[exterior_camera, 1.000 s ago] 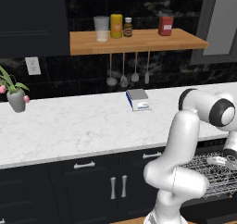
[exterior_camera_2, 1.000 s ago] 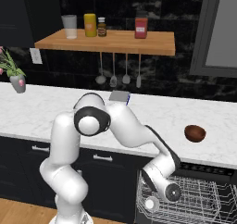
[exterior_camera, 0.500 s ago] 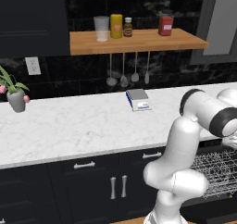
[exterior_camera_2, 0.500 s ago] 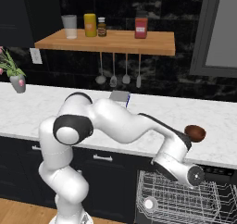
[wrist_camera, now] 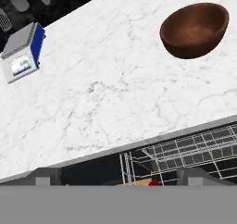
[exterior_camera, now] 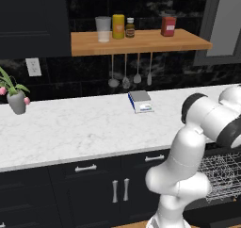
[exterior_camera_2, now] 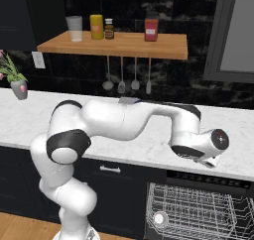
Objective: Pick up the cup and bowl from the counter, place them in the dishwasher, and close the dishwasher door.
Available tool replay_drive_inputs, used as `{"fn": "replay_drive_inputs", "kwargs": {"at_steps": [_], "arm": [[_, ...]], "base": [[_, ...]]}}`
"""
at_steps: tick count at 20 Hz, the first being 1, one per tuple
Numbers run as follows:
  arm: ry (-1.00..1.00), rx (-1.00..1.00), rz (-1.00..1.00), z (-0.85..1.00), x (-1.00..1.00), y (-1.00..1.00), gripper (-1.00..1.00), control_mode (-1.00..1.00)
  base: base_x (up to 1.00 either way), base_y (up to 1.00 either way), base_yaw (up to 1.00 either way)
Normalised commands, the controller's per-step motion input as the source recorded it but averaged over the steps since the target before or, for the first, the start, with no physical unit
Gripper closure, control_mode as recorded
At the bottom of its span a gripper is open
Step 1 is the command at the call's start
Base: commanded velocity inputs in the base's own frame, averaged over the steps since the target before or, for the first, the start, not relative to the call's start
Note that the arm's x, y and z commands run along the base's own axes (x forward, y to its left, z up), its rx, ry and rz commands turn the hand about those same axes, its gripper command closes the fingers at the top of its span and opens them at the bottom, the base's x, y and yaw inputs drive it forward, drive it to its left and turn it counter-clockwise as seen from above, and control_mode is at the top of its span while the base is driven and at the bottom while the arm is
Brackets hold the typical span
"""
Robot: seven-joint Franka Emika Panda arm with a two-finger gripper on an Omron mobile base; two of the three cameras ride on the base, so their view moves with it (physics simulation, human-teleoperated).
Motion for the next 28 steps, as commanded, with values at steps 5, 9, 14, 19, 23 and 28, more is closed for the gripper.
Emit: {"fn": "replay_drive_inputs", "kwargs": {"at_steps": [5, 9, 14, 19, 23, 28], "arm": [[0.34, -0.06, 0.0, 0.1, 0.87, 0.13, -1.0, -1.0], [0.02, 0.0, 0.0, 0.0, 0.12, 0.0, -1.0, -1.0], [0.15, -0.02, 0.0, 0.0, 0.47, 0.0, -1.0, -1.0], [0.23, -0.04, 0.0, 0.01, 0.8, 0.0, -1.0, -1.0], [0.26, -0.03, 0.0, 0.03, 0.76, -0.02, -1.0, -1.0], [0.25, 0.0, 0.02, 0.0, 0.76, -0.47, -1.0, -1.0]], "base": [[0.0, 0.0, 0.0], [0.0, 0.0, 0.0], [0.0, 0.0, 0.0], [0.0, 0.0, 0.0], [0.0, 0.0, 0.0], [0.0, 0.0, 0.0]]}}
